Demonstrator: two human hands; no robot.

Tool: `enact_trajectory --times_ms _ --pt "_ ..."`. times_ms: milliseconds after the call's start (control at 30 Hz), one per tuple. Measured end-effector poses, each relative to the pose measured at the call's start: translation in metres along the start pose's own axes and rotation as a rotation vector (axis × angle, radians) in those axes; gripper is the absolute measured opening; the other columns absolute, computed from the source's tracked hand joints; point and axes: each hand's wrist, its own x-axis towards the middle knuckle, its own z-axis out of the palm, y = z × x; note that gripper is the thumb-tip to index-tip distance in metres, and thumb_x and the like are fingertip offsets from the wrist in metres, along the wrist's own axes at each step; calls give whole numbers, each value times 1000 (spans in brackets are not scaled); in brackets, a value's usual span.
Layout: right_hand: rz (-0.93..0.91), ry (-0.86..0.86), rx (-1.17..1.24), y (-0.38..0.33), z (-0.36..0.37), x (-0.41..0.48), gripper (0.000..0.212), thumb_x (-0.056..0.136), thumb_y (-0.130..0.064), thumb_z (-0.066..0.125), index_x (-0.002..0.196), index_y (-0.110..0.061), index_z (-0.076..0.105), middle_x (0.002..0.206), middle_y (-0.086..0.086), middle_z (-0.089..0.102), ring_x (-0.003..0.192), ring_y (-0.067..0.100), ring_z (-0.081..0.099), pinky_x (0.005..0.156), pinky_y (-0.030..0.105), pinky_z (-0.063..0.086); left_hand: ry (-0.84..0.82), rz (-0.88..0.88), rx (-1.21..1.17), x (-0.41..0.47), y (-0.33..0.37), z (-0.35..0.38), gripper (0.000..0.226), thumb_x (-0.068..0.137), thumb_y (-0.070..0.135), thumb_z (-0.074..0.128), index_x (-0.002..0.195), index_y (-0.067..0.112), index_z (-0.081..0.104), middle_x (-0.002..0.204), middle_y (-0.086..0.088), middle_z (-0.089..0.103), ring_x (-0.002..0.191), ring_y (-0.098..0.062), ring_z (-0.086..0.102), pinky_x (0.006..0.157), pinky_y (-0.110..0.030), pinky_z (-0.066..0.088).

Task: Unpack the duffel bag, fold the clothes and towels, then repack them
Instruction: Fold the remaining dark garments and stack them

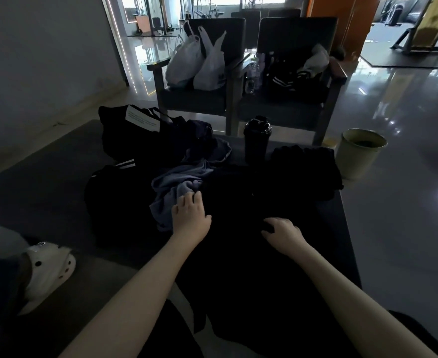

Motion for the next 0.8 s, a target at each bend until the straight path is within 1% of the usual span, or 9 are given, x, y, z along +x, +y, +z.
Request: enact_trajectory --times_ms 67,200,333,400,433,533,633,733,800 --pt "14 -54 -24 9 6 -19 52 93 -37 51 142 -23 39 151 0 33 139 22 27 111 41 23 -13 -28 -71 -20 -2 4 74 94 36 53 149 11 11 153 -8 15 140 -30 16 111 -42 24" --pt "76 113 96 18 16 -62 54 94 -33 50 144 -20 34 153 2 27 141 24 22 113 45 21 -118 -78 -273 -54 -12 18 72 94 35 52 148 11 11 147 -12 26 131 -32 34 100 -44 39" --pt "279 178 99 29 14 -97 53 95 -35 44 143 -15 32 151 11 27 137 30 25 107 48 26 -260 -205 -472 -74 -22 31 37 95 30 50 123 7 44 109 -10 56 99 -30 57 76 -35 45" --pt "384 176 62 31 14 -109 52 95 -37 42 140 -12 33 147 13 30 134 32 29 104 49 28 -285 -214 -450 -79 -23 36 25 93 27 50 103 5 57 96 -10 60 92 -31 61 69 -33 46" --pt "434 177 38 32 13 -114 52 95 -39 41 138 -11 34 145 13 32 133 32 30 104 50 29 -279 -221 -423 -81 -21 37 26 92 28 49 101 6 58 100 -12 60 93 -31 60 70 -34 47" --pt "520 184 6 38 12 -124 53 96 -43 37 137 -10 35 142 15 36 131 33 31 103 52 29 -173 -292 -276 -84 -18 39 50 94 42 48 129 7 44 131 -15 43 118 -32 43 88 -39 41" --pt "541 192 12 42 14 -131 50 98 -41 34 134 -7 37 139 18 39 129 34 35 101 50 31 -145 -344 -130 -89 -20 38 60 94 43 48 139 7 32 140 -14 33 126 -33 34 97 -42 37" --pt "555 245 52 42 17 -136 41 98 -30 40 129 -4 38 134 18 42 124 34 41 96 45 37 -147 -275 -6 -91 -26 42 39 95 33 47 126 10 47 128 -11 45 114 -29 44 89 -39 42" --pt "578 234 97 44 17 -138 36 95 -21 44 124 -1 41 128 18 49 117 33 47 88 39 39 -135 -208 6 -92 -28 42 22 95 23 46 109 10 56 106 -8 56 96 -26 54 79 -35 46"
